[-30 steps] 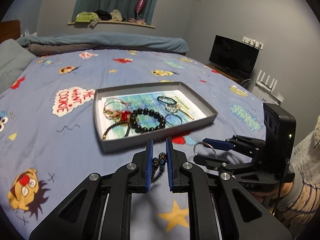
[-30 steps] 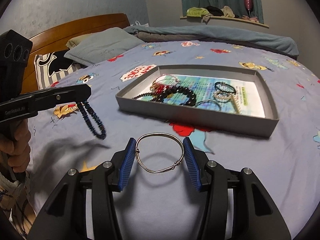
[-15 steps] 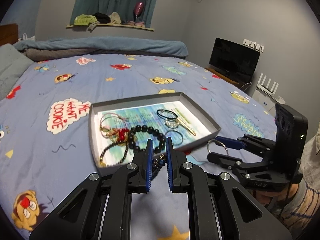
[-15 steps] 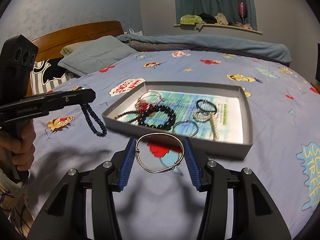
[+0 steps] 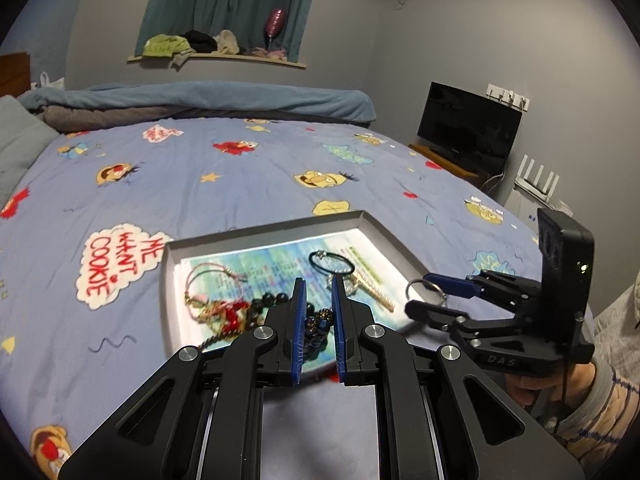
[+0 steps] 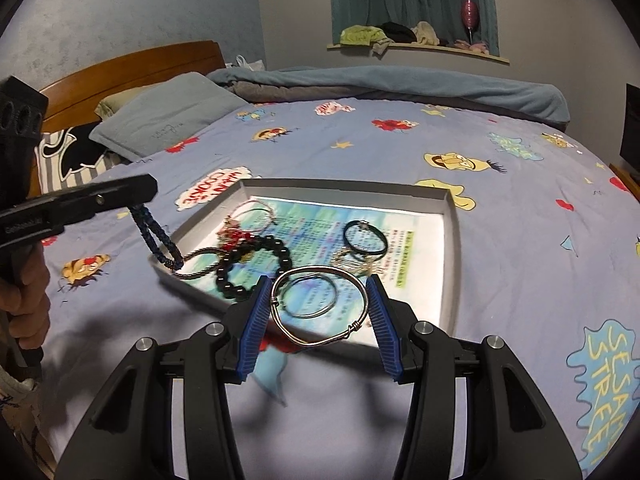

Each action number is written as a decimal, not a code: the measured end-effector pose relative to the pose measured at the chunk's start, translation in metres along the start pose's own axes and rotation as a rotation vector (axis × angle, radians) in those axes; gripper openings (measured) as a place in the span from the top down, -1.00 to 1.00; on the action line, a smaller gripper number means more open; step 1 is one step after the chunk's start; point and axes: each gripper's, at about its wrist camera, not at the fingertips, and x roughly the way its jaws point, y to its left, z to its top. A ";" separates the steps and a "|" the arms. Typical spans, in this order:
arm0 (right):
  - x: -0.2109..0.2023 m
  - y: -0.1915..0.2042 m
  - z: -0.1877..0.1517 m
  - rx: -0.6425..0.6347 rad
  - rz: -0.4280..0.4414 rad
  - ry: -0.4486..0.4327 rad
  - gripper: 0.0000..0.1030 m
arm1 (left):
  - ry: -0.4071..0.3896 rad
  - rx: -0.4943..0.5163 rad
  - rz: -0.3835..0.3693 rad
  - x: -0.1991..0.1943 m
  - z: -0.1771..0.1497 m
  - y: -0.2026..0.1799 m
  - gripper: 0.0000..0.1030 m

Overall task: Organize jewelry
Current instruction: 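Carry the blue bracelet and silver bangle with both tools over the grey box, then open both tools to drop the bracelet and bangle into the box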

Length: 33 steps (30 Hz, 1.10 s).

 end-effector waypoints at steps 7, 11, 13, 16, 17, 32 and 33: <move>0.020 -0.009 0.002 0.011 -0.006 0.033 0.06 | 0.018 -0.011 -0.018 0.026 0.004 -0.005 0.74; 0.028 -0.010 0.002 0.009 -0.006 0.045 0.06 | 0.036 -0.017 -0.022 0.043 0.004 -0.006 0.74; 0.030 -0.010 0.004 0.007 -0.007 0.047 0.06 | 0.043 -0.026 -0.023 0.051 0.005 -0.005 0.74; 0.034 -0.012 0.006 0.011 -0.013 0.053 0.06 | 0.057 -0.034 -0.018 0.064 0.004 -0.002 0.74; 0.036 -0.013 0.006 0.015 -0.013 0.055 0.06 | 0.065 -0.037 -0.013 0.069 0.003 0.000 0.74; 0.048 -0.014 0.003 0.013 -0.042 0.086 0.05 | 0.135 -0.061 0.060 0.092 -0.016 0.020 0.57; 0.048 -0.014 0.003 0.013 -0.044 0.084 0.05 | 0.132 -0.060 0.061 0.090 -0.017 0.020 0.52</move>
